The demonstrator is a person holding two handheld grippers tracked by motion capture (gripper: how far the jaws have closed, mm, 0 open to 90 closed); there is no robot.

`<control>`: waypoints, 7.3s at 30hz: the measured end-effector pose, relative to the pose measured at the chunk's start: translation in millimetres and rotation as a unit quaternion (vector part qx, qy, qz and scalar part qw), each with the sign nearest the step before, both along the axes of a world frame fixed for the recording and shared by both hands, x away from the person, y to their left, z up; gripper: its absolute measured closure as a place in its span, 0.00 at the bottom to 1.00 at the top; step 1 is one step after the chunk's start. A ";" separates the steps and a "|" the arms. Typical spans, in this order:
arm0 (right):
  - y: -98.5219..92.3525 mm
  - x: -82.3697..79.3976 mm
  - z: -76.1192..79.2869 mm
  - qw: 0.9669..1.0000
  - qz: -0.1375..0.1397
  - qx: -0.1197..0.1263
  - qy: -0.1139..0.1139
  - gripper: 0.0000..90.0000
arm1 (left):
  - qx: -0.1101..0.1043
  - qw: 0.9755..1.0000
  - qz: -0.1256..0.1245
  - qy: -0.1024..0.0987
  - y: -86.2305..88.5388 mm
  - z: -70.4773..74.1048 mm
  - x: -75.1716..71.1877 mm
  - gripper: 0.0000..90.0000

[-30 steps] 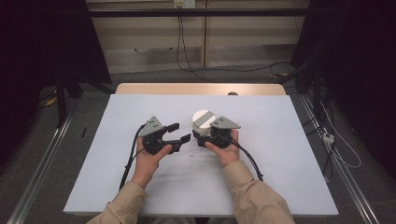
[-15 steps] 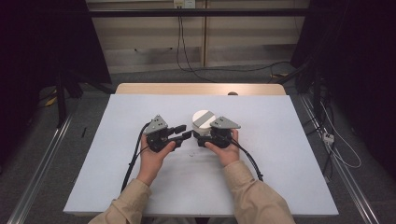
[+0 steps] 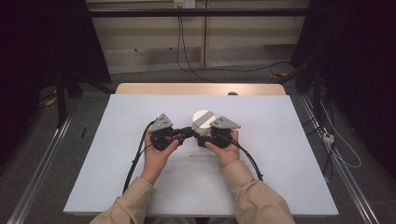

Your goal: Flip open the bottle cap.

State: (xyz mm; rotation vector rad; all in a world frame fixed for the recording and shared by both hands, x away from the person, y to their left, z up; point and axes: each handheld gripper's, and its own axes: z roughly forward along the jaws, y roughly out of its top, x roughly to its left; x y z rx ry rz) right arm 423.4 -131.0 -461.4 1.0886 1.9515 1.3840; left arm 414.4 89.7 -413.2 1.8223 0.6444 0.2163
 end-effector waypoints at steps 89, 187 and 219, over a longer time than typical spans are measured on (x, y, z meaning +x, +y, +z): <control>0.7 0.1 -0.1 1.000 0.000 -0.007 0.004 0.21 | -0.006 1.000 0.006 -0.005 -23.2 34.8 20.4 1.00; 0.9 0.5 -0.2 1.000 -0.001 -0.008 0.006 0.21 | 0.020 1.000 -0.001 -0.012 -61.6 63.0 48.6 1.00; 1.0 0.5 -0.3 1.000 -0.002 -0.008 0.006 0.21 | 0.025 1.000 -0.003 -0.001 -75.6 65.0 60.7 1.00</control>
